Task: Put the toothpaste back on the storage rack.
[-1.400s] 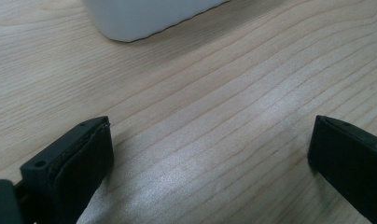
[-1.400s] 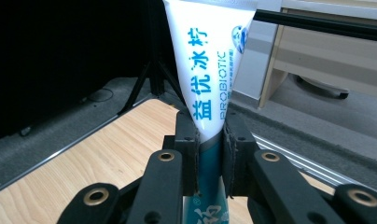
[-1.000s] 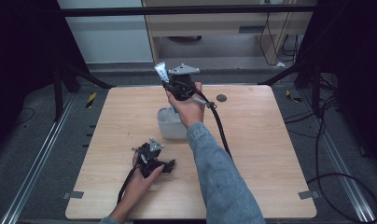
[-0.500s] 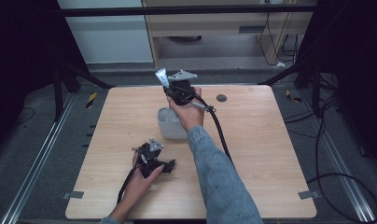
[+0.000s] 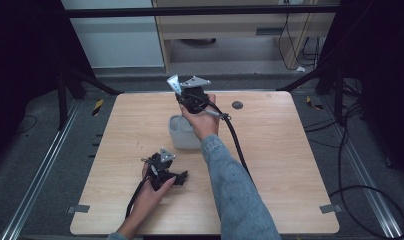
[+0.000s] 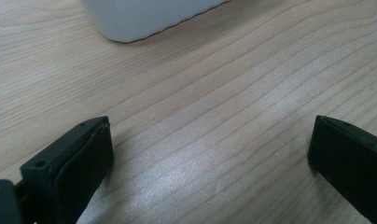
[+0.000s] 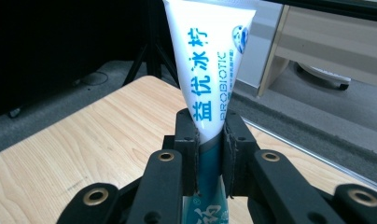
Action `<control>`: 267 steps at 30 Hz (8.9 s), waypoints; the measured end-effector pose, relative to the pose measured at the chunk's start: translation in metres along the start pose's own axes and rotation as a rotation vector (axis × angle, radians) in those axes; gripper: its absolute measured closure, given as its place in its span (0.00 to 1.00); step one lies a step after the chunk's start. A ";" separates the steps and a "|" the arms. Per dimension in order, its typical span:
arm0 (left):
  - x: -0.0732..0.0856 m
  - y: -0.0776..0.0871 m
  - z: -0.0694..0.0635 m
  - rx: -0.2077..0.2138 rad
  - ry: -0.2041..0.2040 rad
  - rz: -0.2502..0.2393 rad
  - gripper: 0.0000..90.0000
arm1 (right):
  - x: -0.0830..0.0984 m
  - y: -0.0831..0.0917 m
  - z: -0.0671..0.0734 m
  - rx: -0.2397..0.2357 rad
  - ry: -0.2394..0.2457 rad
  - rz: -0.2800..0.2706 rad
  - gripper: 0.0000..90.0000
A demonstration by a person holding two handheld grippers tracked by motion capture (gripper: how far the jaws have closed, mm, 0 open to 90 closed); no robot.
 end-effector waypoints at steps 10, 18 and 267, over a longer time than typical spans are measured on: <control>0.000 0.000 0.000 0.000 0.000 0.000 0.00 | 0.009 0.002 -0.004 0.010 -0.002 0.020 0.87; 0.000 0.000 0.000 0.000 0.000 0.000 0.00 | 0.016 0.001 -0.007 0.022 0.007 0.052 0.87; 0.000 0.000 -0.003 0.010 -0.009 0.003 0.00 | 0.265 0.110 -0.219 0.328 -0.080 0.376 0.12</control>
Point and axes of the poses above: each handheld gripper's, and its own axes: y roughly backward along the jaws, x roughly out of its underside, z roughly to its left, the point moved 10 cm from there along -y, roughly forward along the jaws, and after that the axes turned 13 degrees about x, right-handed, at the moved point
